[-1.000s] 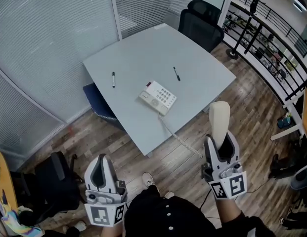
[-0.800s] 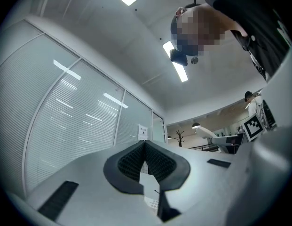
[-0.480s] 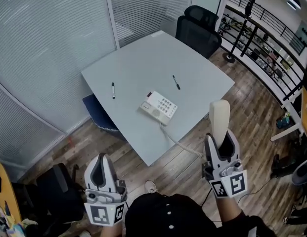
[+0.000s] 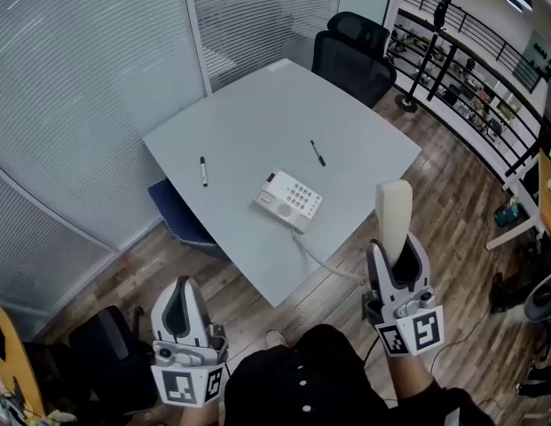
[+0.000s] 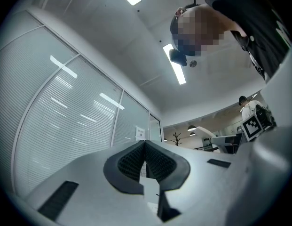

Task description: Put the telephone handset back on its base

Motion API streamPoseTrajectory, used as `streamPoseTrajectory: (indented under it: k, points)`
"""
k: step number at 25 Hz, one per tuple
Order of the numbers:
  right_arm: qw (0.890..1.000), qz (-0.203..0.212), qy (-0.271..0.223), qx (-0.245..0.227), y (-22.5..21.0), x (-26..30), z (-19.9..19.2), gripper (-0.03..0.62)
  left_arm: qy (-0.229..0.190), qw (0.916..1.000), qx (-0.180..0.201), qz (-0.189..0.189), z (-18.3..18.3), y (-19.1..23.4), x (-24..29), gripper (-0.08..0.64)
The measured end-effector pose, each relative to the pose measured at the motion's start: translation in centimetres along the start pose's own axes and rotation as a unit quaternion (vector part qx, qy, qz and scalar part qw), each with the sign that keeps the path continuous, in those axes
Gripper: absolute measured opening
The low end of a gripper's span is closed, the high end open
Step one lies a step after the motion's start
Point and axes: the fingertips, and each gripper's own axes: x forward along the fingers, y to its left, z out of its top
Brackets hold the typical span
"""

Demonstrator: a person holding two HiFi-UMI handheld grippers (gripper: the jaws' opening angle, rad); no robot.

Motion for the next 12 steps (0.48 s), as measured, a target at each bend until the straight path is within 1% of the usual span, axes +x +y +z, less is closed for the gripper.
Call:
streamPoseTrajectory:
  k: [8,12]
  points:
    - [1.0,-0.001,0.004,0.001,-0.2,0.9,-0.7,0.232,0.006,1.0,-0.002,0.002,-0.9,0.6,0.5,0.015]
    - [1.0,0.013,0.008,0.004,-0.5,2.1,-1.6,0.232,0.007,0.9998,0.005,0.018,-1.3,1.3,0.8,0.015]
